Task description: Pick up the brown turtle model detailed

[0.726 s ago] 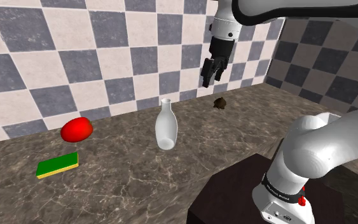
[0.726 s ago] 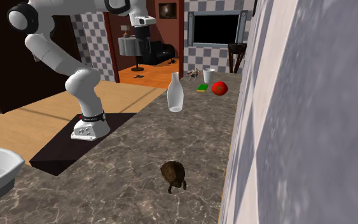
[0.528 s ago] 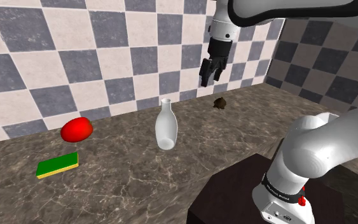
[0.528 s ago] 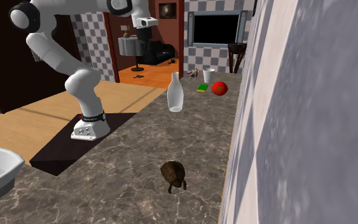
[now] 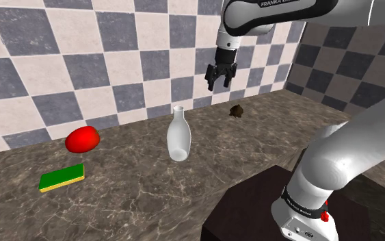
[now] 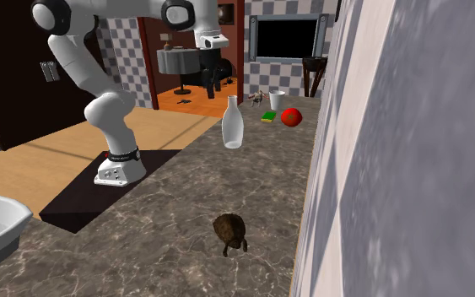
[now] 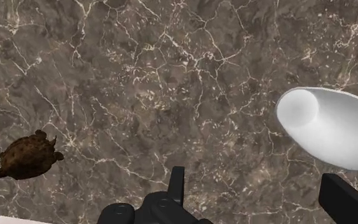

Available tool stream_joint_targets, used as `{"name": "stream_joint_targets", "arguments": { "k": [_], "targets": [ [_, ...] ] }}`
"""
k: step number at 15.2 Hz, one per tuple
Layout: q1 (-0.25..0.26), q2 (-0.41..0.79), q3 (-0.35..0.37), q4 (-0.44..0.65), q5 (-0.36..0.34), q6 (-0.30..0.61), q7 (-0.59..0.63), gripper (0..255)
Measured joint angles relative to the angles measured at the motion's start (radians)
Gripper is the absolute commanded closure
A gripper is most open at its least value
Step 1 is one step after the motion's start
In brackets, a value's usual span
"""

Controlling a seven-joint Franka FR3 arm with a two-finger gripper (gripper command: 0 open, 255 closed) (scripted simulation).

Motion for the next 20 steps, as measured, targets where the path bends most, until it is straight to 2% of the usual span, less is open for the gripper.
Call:
{"name": "stream_joint_targets", "arguments": {
  "k": [9,20],
  "targets": [
    [-0.078,0.276,-0.102,0.164,0.041,0.065,0.041,0],
    [-0.188,0.634,-0.213,0.436,0.164,0.072,0.064,0]
  ]
}}
